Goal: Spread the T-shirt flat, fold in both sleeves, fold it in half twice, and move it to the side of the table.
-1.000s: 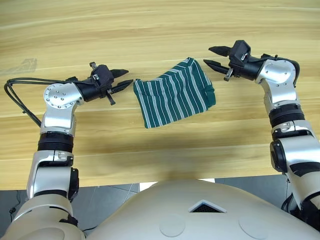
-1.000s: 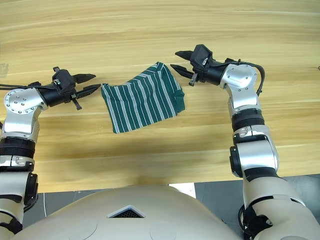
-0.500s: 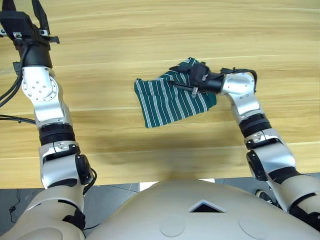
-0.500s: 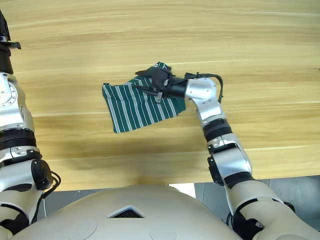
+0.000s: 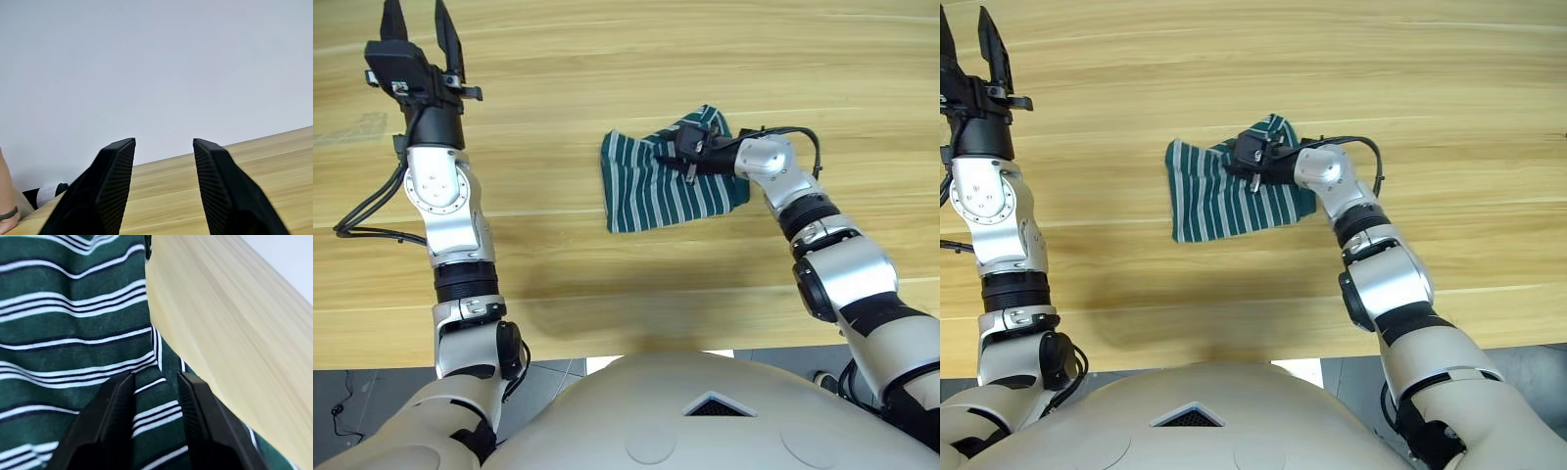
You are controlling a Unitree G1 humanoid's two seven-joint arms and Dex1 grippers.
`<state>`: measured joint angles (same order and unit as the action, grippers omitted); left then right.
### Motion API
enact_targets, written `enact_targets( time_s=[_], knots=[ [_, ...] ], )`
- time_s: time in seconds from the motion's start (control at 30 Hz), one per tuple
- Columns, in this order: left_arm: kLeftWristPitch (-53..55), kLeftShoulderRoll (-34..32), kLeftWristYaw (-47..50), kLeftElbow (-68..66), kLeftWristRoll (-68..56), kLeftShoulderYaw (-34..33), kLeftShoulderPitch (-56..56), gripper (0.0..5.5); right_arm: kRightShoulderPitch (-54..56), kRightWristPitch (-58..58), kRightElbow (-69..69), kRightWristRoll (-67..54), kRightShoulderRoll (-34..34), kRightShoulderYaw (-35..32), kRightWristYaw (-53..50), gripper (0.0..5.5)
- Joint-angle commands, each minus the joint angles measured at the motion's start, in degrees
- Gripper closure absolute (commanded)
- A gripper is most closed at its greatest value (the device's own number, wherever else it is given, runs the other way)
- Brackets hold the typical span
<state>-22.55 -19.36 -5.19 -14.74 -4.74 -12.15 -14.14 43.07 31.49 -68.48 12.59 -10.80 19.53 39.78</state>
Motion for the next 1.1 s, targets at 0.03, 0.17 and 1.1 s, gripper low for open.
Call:
enact_targets(
  time_s=[0.03,0.17,1.1],
  knots=[
    [0.5,1.02,-0.76,0.93,0.19,0.81,1.05,3.32,-2.01,-0.37,-3.3,6.07,-7.36,1.8,-7.76,3.84],
    [0.53,0.63,-1.07,1.6,0.06,0.24,1.86,3.32,-5.61,0.83,-4.18,8.88,-13.08,2.62,-13.69,3.84],
    [-4.99,11.79,3.8,6.59,0.99,3.48,6.99,3.32,-23.68,5.5,37.42,3.32,-21.07,-26.62,-67.77,3.84]
  ],
)
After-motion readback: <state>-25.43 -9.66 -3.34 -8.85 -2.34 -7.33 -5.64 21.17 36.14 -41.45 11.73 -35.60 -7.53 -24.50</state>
